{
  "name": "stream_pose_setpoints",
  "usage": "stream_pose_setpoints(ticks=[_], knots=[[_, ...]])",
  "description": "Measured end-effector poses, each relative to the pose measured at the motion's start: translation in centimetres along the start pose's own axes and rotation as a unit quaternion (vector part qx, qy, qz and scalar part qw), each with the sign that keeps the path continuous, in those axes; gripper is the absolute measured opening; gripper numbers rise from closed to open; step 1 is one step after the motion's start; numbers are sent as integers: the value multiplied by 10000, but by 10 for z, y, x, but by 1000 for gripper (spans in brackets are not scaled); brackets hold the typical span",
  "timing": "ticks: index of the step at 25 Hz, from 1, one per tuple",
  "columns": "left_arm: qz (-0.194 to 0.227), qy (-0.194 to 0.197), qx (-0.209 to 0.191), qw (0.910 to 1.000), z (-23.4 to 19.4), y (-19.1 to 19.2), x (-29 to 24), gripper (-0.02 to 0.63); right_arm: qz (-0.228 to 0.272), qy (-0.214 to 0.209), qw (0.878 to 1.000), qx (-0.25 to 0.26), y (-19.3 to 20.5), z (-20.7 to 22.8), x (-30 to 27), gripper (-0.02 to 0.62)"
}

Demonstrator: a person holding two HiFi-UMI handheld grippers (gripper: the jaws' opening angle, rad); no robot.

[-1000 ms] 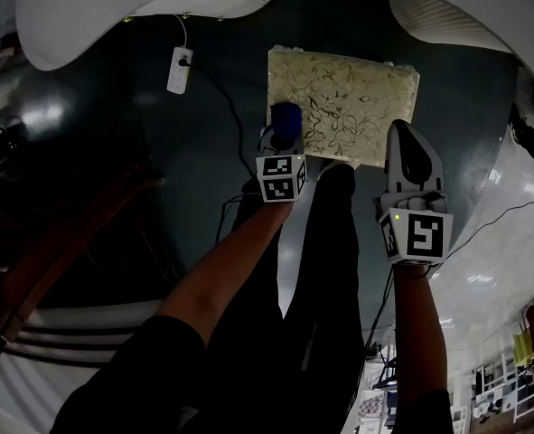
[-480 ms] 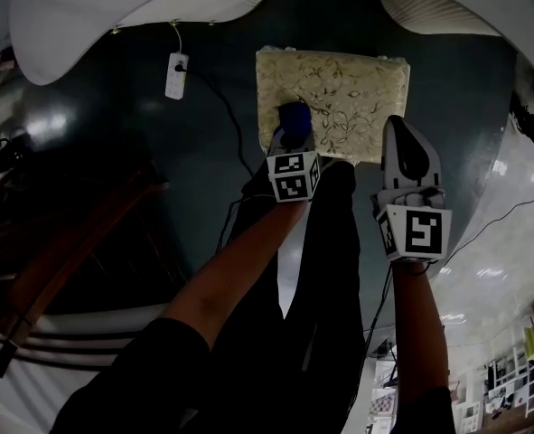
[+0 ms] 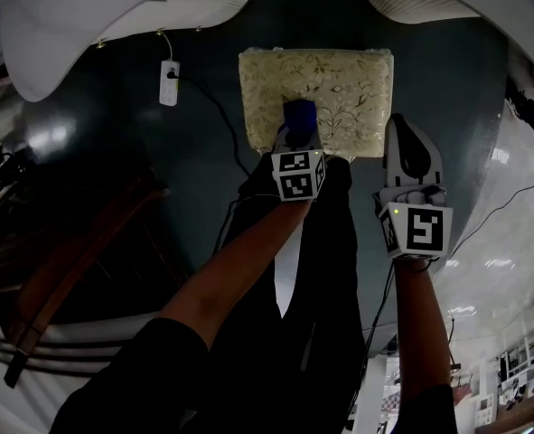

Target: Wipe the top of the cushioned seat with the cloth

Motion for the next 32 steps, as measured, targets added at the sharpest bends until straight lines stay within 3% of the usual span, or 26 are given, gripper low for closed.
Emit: stream_pose_setpoints(ticks=[5,10,18,32], knots=[[-18,-94,184,9998,8,-1,-5,49,-93,119,9998,-162,11,10,3,38],[-44,-112,53,9999,17,-1,-9,49,-275,241,9991,-222,23,25,5,38],[79,-184,166,9997,36,0,-21,49,-345,426,9981,-282,36,53,13,38],[-19,194,31,9998,59,0,-35,49,-392,667,9947,-676,47,79,26,38]])
Point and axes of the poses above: the fingertips, and each gripper's own axes: x backward along the fingers, z to its right, y out of its underside, the point moved 7 cm from there along x, backward along the fingers, and after that the axes turned 15 degrees about y, right-handed, at the moved point
